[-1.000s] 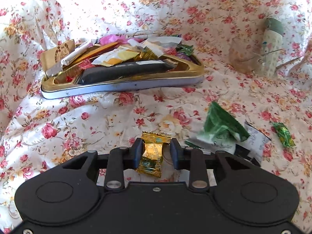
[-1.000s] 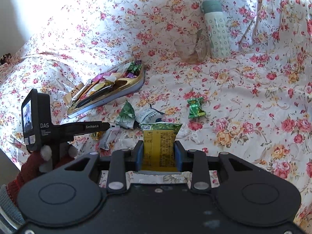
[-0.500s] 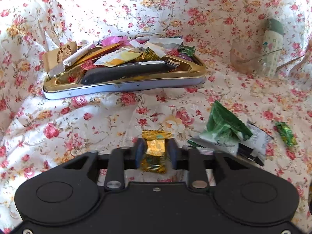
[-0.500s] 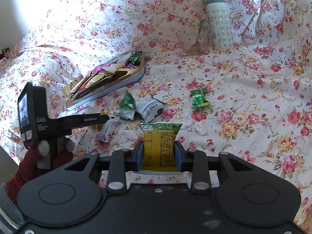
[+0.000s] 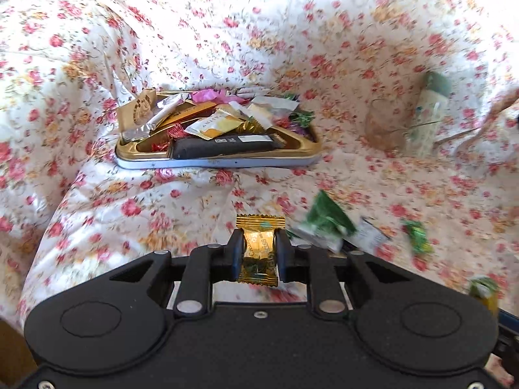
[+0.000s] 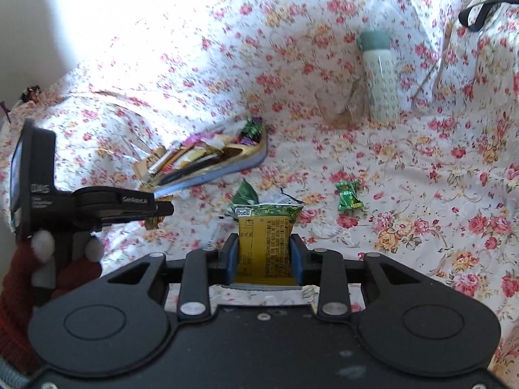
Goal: Organize snacks
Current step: 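Carry the gold candy and yellow-green packet over the gold tray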
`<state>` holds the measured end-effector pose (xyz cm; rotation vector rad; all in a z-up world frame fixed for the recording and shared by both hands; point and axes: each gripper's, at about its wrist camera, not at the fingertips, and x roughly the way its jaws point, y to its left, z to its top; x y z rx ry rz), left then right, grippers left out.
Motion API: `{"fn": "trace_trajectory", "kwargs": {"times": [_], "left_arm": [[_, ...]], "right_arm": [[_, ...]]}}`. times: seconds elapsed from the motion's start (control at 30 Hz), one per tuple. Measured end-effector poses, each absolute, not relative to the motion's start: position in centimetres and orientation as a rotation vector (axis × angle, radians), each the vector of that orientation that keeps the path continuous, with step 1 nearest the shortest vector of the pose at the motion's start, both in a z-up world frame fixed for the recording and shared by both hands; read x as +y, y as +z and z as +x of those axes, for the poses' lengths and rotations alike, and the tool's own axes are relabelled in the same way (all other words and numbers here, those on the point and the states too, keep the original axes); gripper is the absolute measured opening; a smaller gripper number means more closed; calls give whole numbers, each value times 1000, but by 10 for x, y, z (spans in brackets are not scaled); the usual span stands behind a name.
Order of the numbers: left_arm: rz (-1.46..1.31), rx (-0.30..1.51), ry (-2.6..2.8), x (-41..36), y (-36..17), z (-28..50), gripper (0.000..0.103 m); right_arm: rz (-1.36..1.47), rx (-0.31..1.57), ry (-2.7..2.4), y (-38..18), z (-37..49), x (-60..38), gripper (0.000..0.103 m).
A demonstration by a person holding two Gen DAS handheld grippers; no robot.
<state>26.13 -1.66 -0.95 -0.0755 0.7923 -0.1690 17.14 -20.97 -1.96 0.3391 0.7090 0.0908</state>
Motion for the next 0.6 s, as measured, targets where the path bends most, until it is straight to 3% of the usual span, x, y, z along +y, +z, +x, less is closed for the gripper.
{"fn": "trace_trajectory", "kwargs": {"times": [0.3, 0.6], "left_arm": [[-84, 811, -192, -12, 21, 188, 27], [-60, 894, -227, -14, 17, 118, 27]], "right_arm": [[351, 652, 87, 15, 112, -200, 34], [399, 732, 83, 24, 56, -185, 34]]}}
